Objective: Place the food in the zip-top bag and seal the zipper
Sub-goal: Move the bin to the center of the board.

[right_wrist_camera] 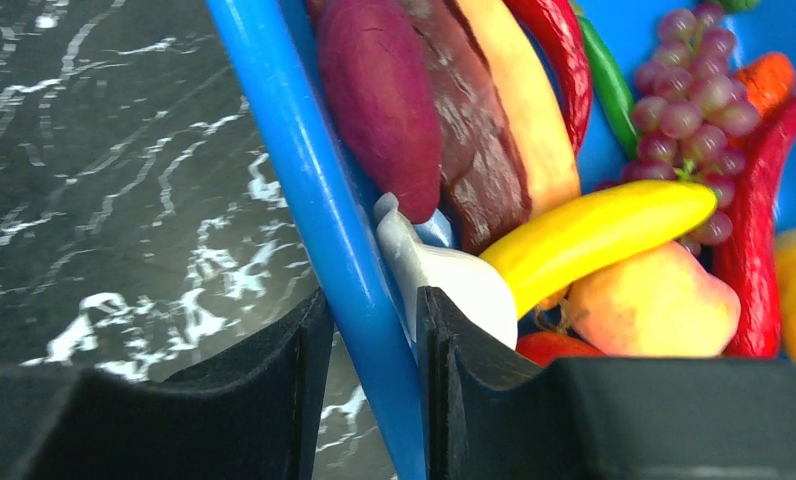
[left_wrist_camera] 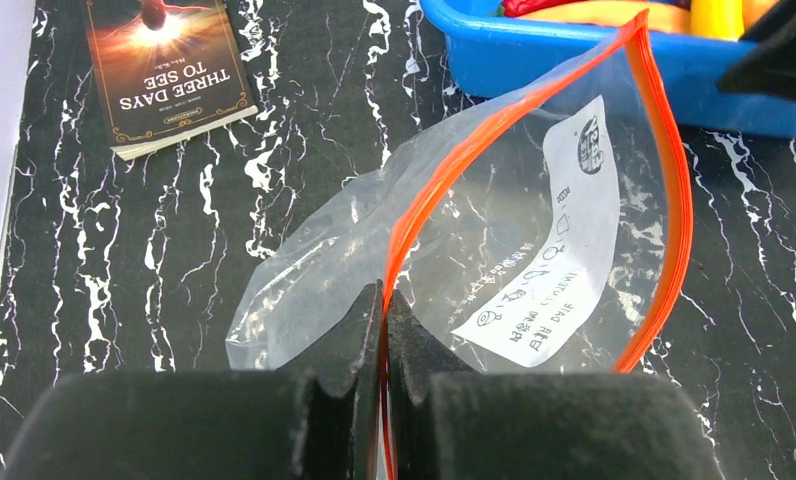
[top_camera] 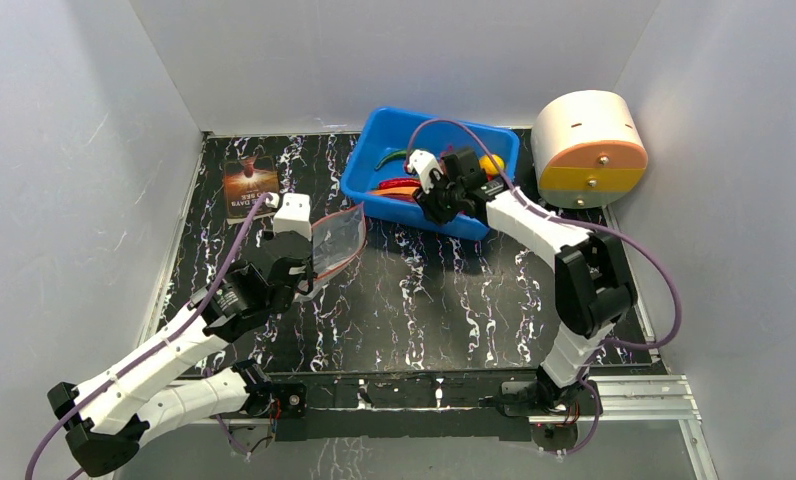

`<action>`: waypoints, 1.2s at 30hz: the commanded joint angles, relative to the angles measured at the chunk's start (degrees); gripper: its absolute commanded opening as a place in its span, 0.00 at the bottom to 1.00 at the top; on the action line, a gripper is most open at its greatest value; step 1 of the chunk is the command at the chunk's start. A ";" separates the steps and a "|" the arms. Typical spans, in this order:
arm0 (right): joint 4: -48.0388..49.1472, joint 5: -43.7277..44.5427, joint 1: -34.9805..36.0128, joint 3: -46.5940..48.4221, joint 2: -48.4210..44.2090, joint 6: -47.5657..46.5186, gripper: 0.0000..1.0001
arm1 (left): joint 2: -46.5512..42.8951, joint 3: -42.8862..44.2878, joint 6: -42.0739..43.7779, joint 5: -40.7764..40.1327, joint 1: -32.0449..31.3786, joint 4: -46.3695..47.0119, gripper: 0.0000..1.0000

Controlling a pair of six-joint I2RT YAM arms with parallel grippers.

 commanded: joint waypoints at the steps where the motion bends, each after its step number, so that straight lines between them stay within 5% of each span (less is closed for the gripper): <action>1: 2.97 -0.66 2.70 -5.20 -5.54 12.79 0.20 | -0.40 0.81 1.38 -2.91 0.28 1.78 0.00; 9: 5.20 4.64 7.93 -9.61 -8.17 28.32 0.17 | 1.42 1.07 -0.15 -6.38 0.27 -0.10 0.00; 16: 3.02 20.06 9.33 -12.10 -11.74 44.87 0.18 | 1.38 0.49 -2.69 -6.83 0.25 -0.37 0.00; 23: 3.38 17.80 10.31 -10.58 -14.54 43.98 0.29 | 1.10 -1.28 -0.41 0.77 0.26 3.62 0.00; 31: -3.78 19.82 10.14 -1.84 -17.47 34.95 0.63 | 1.13 -2.37 0.44 3.81 0.25 5.03 0.00; 36: -5.71 24.76 9.14 -0.64 -18.68 28.62 0.69 | -0.03 -4.34 2.55 6.55 0.30 7.92 0.00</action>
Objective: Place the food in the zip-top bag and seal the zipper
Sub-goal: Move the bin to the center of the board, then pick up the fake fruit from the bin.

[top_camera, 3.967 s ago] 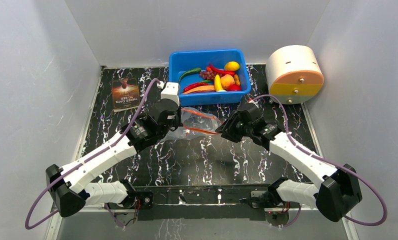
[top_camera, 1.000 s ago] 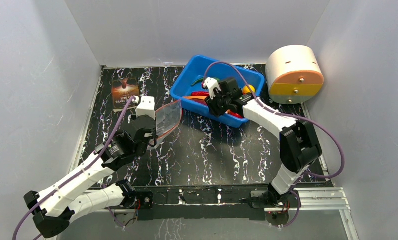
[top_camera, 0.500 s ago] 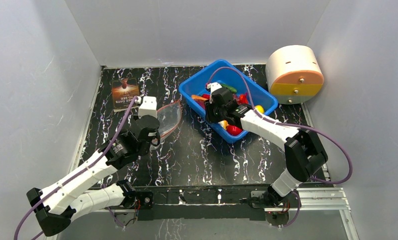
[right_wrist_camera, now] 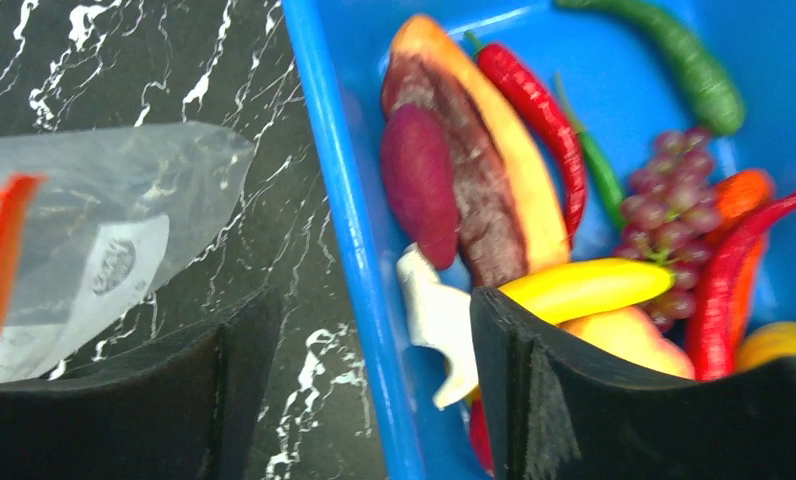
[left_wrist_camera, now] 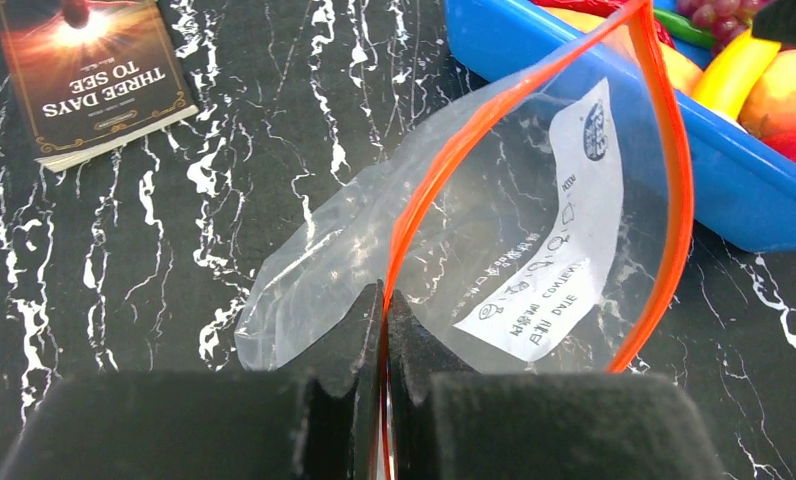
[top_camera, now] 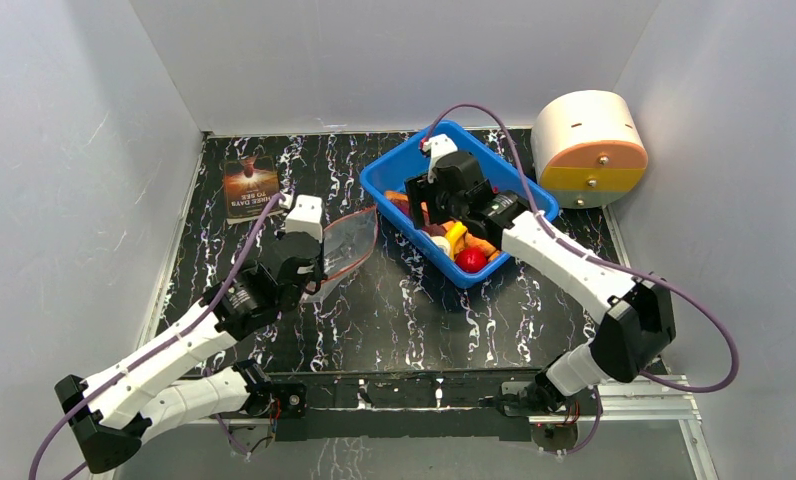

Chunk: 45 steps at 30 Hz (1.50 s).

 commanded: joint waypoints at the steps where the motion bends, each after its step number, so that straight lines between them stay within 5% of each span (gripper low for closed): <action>1: -3.00 6.93 -1.32 2.82 -2.26 -7.04 0.69 | -2.18 -2.49 2.27 2.92 0.28 3.52 0.00; 11: -9.76 16.98 -7.25 7.46 1.68 -14.84 0.67 | -4.56 -6.94 3.17 6.88 0.30 5.18 0.00; 27: -9.38 13.57 -23.47 3.40 7.77 -17.97 0.68 | -5.30 -7.08 4.18 6.67 0.28 5.22 0.00; 45: -11.28 11.47 -24.87 3.02 16.31 -14.63 0.64 | -5.32 -7.15 4.49 7.06 0.28 5.88 0.00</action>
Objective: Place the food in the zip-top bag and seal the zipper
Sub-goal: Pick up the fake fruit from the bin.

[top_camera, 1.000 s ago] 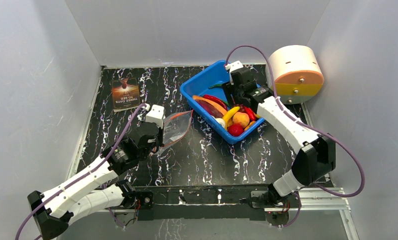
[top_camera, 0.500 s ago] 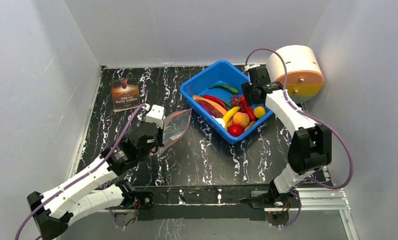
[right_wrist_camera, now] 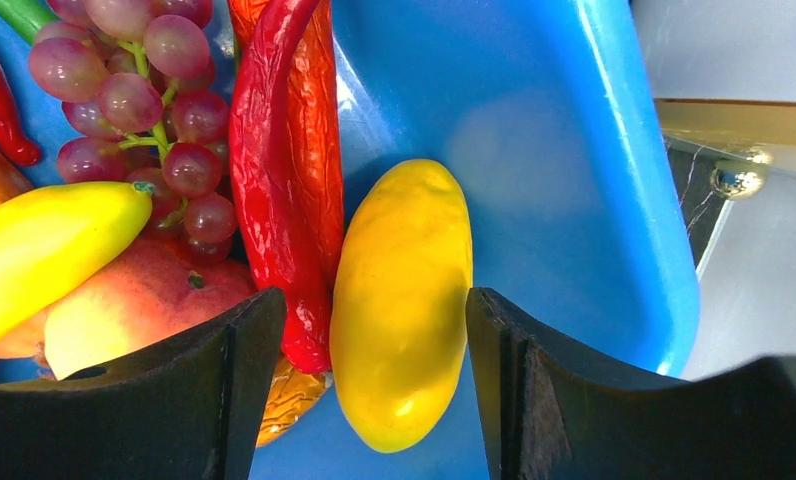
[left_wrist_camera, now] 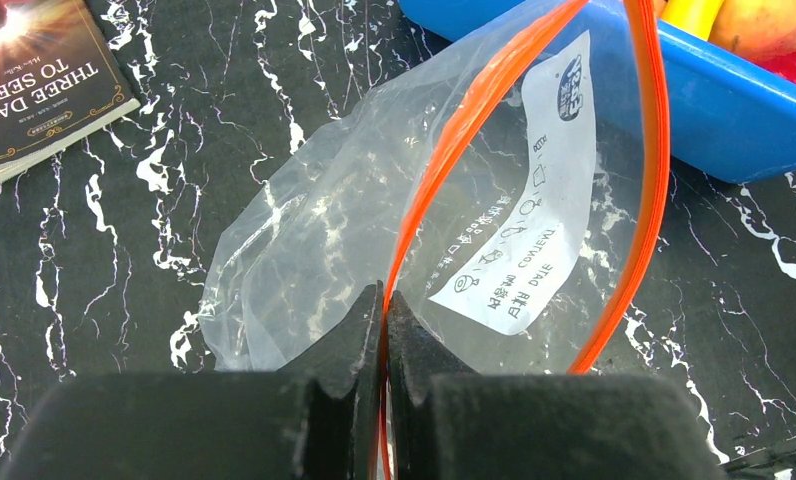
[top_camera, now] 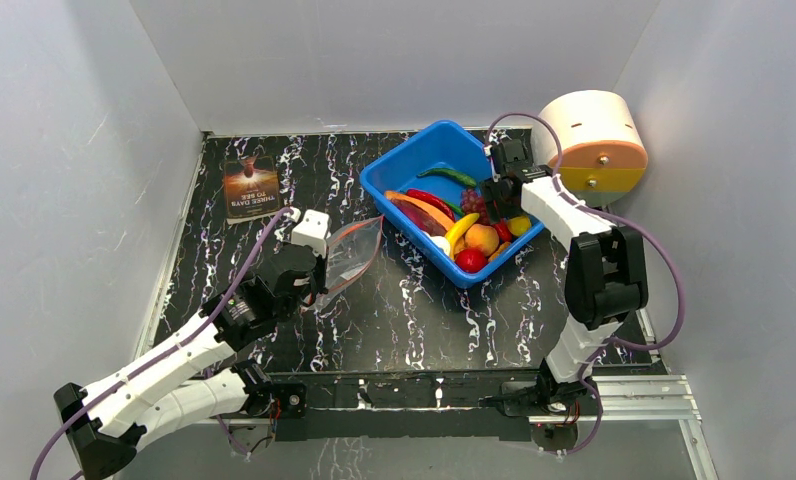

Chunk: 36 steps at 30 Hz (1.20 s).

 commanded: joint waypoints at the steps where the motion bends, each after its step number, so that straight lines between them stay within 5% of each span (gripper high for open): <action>1: 0.36 1.12 -0.39 0.37 1.33 1.29 0.64 | -1.19 0.09 0.51 -0.21 0.28 1.70 0.00; 10: -2.02 2.93 -0.39 -0.51 2.47 2.35 0.59 | -1.72 0.03 0.68 -0.69 0.33 1.93 0.00; 21: -2.60 2.95 -0.15 1.38 -0.12 3.56 0.33 | -2.41 -0.17 0.36 -1.76 0.31 1.92 0.00; 36: -5.71 2.33 4.87 3.19 -9.14 4.26 0.28 | -3.90 -0.36 -2.55 -4.01 0.30 1.37 0.00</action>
